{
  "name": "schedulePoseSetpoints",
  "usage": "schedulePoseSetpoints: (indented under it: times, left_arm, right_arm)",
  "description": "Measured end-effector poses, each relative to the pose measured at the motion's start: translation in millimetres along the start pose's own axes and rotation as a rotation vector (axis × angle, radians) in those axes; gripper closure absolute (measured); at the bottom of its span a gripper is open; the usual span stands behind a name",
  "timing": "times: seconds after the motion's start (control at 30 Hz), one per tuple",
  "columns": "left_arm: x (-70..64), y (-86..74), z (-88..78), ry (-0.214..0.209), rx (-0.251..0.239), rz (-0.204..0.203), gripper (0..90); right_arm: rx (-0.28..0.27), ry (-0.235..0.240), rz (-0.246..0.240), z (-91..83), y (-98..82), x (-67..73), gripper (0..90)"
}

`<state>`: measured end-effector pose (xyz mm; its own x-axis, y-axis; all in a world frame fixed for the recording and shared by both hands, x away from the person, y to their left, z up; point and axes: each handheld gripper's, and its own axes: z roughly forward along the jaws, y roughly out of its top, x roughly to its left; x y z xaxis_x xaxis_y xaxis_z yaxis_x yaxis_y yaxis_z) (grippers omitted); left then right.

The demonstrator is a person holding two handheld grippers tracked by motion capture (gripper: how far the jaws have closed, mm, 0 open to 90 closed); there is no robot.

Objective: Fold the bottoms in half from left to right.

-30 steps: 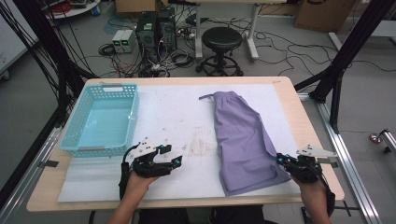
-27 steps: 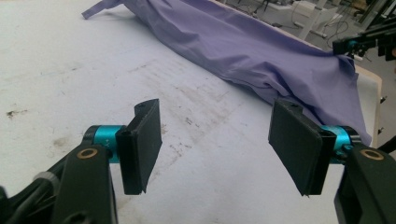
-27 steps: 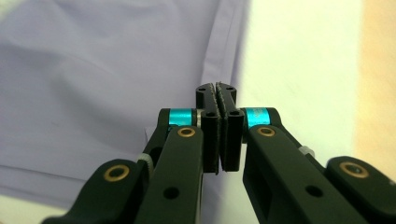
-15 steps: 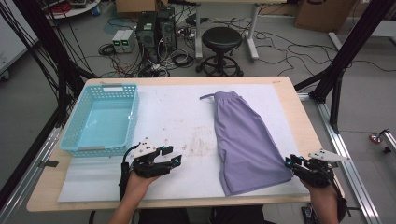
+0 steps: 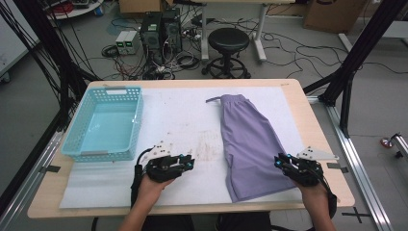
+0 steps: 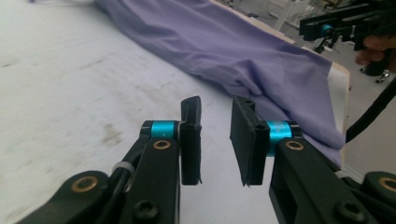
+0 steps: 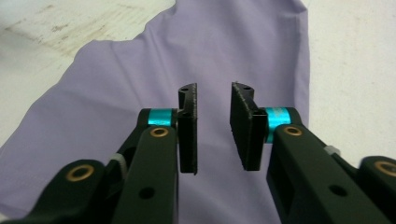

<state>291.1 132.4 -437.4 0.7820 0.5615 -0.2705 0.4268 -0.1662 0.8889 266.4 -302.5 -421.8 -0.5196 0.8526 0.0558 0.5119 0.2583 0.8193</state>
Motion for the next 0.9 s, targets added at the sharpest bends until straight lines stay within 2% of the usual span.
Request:
schedulePoseSetpoints:
  times: [0.07, 0.17, 0.3, 0.4, 0.5, 0.57, 0.6, 0.63, 0.67, 0.7, 0.73, 0.77, 0.9]
  left_arm:
    - [-6.4, 4.9, 12.9, -0.018, 0.014, 0.018, 76.6]
    - [-15.7, 13.3, 35.4, -0.048, 0.048, 0.039, 74.6]
    - [-24.6, 19.3, 67.1, -0.042, 0.109, 0.078, 61.0]
    - [-27.6, 21.6, 85.3, -0.039, 0.153, 0.094, 60.7]
    - [-29.5, 24.2, 99.9, -0.005, 0.182, 0.097, 61.9]
    - [-31.9, 25.4, 112.6, 0.002, 0.228, 0.114, 64.6]
    - [-31.9, 25.4, 112.6, 0.002, 0.228, 0.114, 66.5]
    - [-34.2, 25.2, 119.9, 0.012, 0.256, 0.126, 68.6]
    - [-34.2, 25.2, 119.9, 0.012, 0.256, 0.126, 74.2]
    - [-34.4, 24.9, 121.9, 0.023, 0.264, 0.133, 74.2]
    - [-34.4, 24.5, 122.8, 0.031, 0.262, 0.121, 79.8]
    - [-33.8, 24.7, 122.2, 0.030, 0.257, 0.116, 86.4]
    - [-32.6, 28.8, 115.1, 0.024, 0.211, 0.103, 88.8]
  right_arm:
    - [-0.009, -0.008, 0.006, -1.2, 0.1, -2.0, 70.4]
    - [-0.029, -0.016, 0.027, -5.4, -0.7, -6.2, 68.4]
    - [-0.039, -0.018, 0.041, -9.2, -2.1, -9.7, 67.5]
    - [-0.031, -0.026, 0.040, -9.9, -3.4, -10.3, 67.0]
    - [-0.032, -0.024, 0.045, -11.4, -4.3, -11.4, 66.9]
    - [-0.040, -0.024, 0.048, -13.6, -4.7, -12.7, 66.9]
    - [-0.040, -0.024, 0.048, -13.6, -4.7, -12.7, 66.9]
    - [-0.043, -0.023, 0.050, -14.4, -4.8, -13.1, 66.9]
    - [-0.043, -0.023, 0.050, -14.4, -4.8, -13.1, 66.9]
    - [-0.043, -0.023, 0.050, -14.5, -4.8, -13.2, 66.9]
    - [-0.040, -0.022, 0.052, -14.9, -4.9, -13.0, 66.9]
    - [-0.040, -0.022, 0.050, -14.9, -5.1, -13.0, 66.9]
    - [-0.038, -0.019, 0.049, -15.0, -5.9, -13.7, 67.0]
